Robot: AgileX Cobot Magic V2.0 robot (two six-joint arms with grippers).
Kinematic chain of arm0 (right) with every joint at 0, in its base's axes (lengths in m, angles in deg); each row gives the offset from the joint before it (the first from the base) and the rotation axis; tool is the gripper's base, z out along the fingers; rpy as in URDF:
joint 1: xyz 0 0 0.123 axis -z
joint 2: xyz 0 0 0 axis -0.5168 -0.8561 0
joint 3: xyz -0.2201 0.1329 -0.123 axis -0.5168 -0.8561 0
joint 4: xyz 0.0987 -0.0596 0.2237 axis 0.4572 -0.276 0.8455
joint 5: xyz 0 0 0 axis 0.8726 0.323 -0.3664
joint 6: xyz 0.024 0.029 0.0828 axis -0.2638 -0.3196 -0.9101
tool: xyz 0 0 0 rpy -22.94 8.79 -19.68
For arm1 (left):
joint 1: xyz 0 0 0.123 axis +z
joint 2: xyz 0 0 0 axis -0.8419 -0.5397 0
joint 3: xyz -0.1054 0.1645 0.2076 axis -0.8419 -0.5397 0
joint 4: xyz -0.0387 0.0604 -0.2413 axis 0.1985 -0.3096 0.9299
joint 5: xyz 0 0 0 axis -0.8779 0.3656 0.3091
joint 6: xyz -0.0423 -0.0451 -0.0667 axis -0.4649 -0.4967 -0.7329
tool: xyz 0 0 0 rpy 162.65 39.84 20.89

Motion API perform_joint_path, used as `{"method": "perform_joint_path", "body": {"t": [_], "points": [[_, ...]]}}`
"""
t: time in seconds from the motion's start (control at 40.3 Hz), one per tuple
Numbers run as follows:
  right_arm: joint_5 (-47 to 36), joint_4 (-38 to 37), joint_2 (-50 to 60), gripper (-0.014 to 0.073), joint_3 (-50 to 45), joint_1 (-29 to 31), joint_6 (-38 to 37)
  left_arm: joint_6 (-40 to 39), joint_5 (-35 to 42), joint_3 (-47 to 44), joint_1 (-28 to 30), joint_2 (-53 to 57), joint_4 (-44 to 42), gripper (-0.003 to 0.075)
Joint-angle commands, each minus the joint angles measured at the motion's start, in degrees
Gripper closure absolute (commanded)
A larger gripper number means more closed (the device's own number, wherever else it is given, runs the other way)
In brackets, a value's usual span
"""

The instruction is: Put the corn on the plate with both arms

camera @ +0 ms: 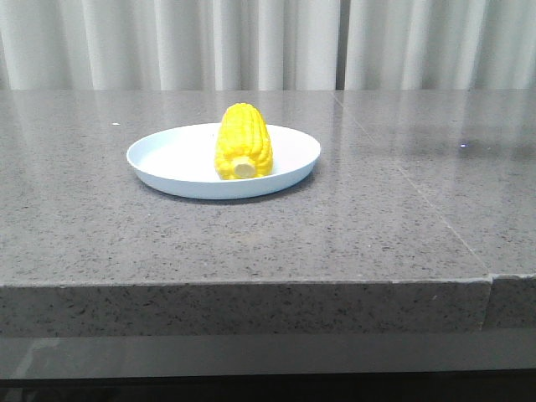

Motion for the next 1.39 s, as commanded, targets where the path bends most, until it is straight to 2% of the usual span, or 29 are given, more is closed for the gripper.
{"method": "perform_joint_path", "body": {"t": [0.0, 0.224, 0.397, 0.621, 0.869, 1.118, 1.366], "points": [[1.3, -0.66, 8.27, 0.0656, -5.28, 3.7, 1.76, -0.43, 4.34, 1.58, 0.18, -0.45, -0.32, 0.0741], [-6.96, -0.66, 21.1, 0.0656, -22.0, 8.08, 3.24, -0.43, 4.34, 1.58, 0.18, -0.45, -0.32, 0.0741], [-14.05, -2.32, 31.64, 0.0656, -33.72, 8.03, 3.51, -0.43, 4.34, 1.58, 0.18, -0.45, -0.32, 0.0741], [-26.13, -2.32, 46.13, 0.0662, -50.3, 7.97, 8.87, -0.43, 4.34, 1.58, 0.18, -0.45, -0.32, 0.0741], [-38.52, -2.64, 64.69, 0.0662, -67.85, 7.97, 10.67, -0.43, 4.34, 1.58, 0.18, -0.45, -0.32, 0.0741], [-47.14, -2.64, 79.71, 0.0662, -78.57, 7.97, 10.68, -0.43, 4.34, 1.58, 0.18, -0.45, -0.32, 0.0741], [-47.79, -2.56, 85.7, 0.0662, -80.82, 7.97, 10.68, -0.43, 4.34, 1.58, 0.18, -0.45, -0.32, 0.0741]]}}
